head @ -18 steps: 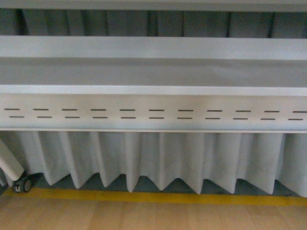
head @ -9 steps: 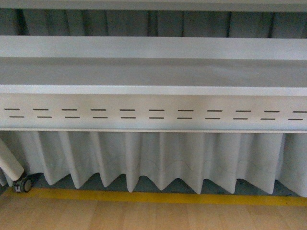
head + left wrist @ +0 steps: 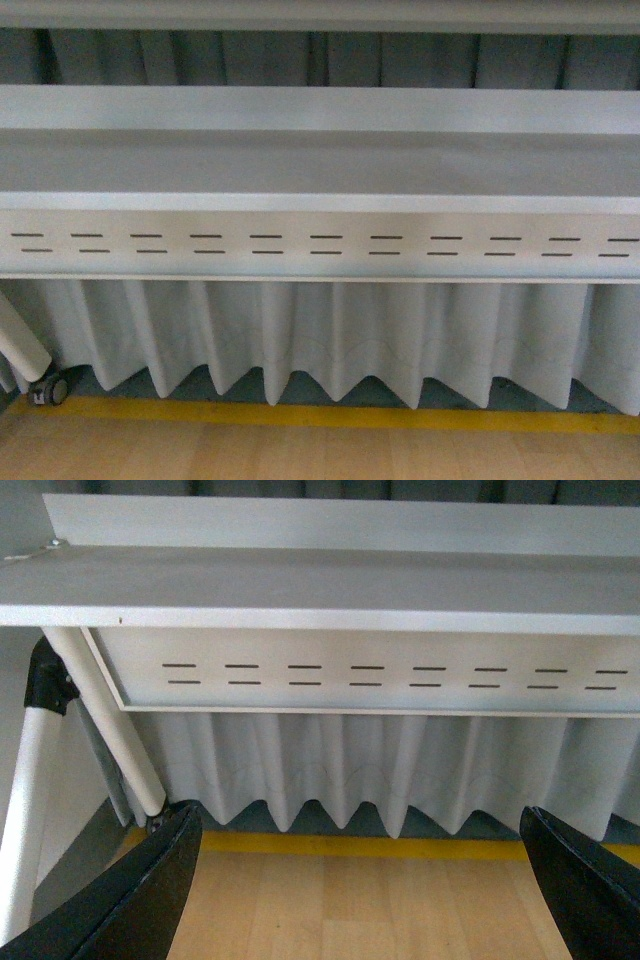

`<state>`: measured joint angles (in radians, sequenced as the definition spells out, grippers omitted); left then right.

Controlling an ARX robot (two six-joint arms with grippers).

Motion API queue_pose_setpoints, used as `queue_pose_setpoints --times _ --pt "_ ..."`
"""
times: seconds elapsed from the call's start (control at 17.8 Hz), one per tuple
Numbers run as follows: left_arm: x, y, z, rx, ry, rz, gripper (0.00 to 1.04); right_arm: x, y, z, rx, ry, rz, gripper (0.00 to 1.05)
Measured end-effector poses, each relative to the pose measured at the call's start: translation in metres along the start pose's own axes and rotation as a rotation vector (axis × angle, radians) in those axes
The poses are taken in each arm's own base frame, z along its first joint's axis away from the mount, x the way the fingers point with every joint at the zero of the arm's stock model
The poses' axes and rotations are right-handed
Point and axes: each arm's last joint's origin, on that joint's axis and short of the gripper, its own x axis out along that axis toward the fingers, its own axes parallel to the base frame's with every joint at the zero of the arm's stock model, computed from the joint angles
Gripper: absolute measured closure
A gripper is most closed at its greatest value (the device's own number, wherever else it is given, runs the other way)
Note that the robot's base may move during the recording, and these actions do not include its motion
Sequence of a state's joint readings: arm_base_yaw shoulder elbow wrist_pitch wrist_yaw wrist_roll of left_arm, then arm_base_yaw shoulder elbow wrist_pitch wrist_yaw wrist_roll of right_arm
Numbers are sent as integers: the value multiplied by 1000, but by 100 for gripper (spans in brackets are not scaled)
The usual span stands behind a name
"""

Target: Wind up and store yellow beetle toy

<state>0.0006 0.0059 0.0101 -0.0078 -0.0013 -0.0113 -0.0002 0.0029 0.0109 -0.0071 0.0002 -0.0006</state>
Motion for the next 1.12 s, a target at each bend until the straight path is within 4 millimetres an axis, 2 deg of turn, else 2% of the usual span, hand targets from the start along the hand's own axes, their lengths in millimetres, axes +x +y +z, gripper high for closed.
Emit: queue_pose_setpoints --times 1.12 --pt "0 0 0 11 -3 -2 7 0 0 0 0 -3 0 7"
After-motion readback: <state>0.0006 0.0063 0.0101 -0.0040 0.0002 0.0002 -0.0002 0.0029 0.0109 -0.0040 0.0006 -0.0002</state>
